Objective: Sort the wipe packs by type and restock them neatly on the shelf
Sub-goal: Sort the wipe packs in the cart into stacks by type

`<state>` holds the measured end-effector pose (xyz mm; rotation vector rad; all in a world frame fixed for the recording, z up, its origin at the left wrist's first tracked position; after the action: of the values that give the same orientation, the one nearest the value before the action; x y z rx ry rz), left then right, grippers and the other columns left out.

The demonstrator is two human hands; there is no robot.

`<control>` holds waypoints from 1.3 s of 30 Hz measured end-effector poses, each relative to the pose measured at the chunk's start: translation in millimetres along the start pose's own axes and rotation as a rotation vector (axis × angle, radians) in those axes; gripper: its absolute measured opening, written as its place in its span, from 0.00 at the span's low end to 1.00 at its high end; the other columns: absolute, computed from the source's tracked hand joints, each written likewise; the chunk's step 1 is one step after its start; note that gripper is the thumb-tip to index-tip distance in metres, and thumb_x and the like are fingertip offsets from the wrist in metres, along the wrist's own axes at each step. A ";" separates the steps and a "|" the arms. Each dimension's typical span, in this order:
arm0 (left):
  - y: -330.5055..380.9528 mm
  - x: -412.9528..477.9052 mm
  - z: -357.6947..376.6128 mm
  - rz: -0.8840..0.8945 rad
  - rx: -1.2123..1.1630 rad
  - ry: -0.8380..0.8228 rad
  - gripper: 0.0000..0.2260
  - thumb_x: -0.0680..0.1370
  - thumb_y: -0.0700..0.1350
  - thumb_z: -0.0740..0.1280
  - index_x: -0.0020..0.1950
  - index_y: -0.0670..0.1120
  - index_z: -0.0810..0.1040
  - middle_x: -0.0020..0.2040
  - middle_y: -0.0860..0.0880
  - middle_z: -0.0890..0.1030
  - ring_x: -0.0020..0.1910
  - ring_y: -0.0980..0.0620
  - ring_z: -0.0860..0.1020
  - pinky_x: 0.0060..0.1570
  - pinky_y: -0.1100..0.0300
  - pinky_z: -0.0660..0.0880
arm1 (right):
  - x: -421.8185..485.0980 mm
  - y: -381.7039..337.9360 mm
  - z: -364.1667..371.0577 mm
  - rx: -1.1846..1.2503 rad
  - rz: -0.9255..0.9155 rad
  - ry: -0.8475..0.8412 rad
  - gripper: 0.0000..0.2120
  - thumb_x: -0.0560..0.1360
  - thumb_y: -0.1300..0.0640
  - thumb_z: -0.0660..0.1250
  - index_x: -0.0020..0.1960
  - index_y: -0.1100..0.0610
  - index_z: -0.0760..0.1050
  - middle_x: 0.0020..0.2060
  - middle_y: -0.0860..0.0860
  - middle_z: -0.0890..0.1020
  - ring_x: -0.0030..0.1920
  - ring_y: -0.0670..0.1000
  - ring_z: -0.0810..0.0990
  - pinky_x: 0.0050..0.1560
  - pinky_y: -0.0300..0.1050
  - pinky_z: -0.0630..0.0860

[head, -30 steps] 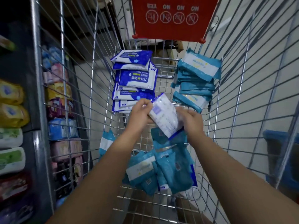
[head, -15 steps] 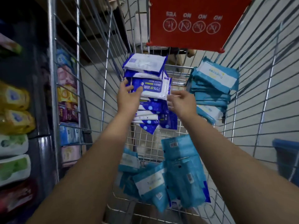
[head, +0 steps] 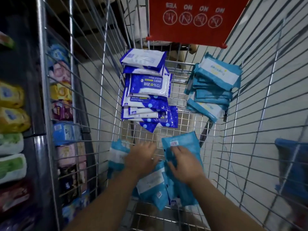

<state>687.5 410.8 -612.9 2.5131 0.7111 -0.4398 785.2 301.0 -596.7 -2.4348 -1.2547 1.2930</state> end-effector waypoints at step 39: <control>64.6 -18.0 1.7 -0.155 -0.814 0.083 0.12 0.73 0.39 0.65 0.42 0.58 0.72 0.39 0.57 0.73 0.36 0.53 0.72 0.38 0.55 0.74 | -21.8 38.4 -0.8 -0.454 -0.078 -0.049 0.34 0.69 0.45 0.68 0.71 0.53 0.61 0.72 0.56 0.61 0.75 0.56 0.53 0.74 0.57 0.49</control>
<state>708.6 354.6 -583.1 1.7218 0.8960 -0.0607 803.0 260.7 -599.4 -2.6132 -1.8075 1.1551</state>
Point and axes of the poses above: each hand's wrist, its own x-axis towards the middle knuckle, its own z-axis out of the palm, y = z × x, the point moved 5 cm from there along x, towards the middle knuckle
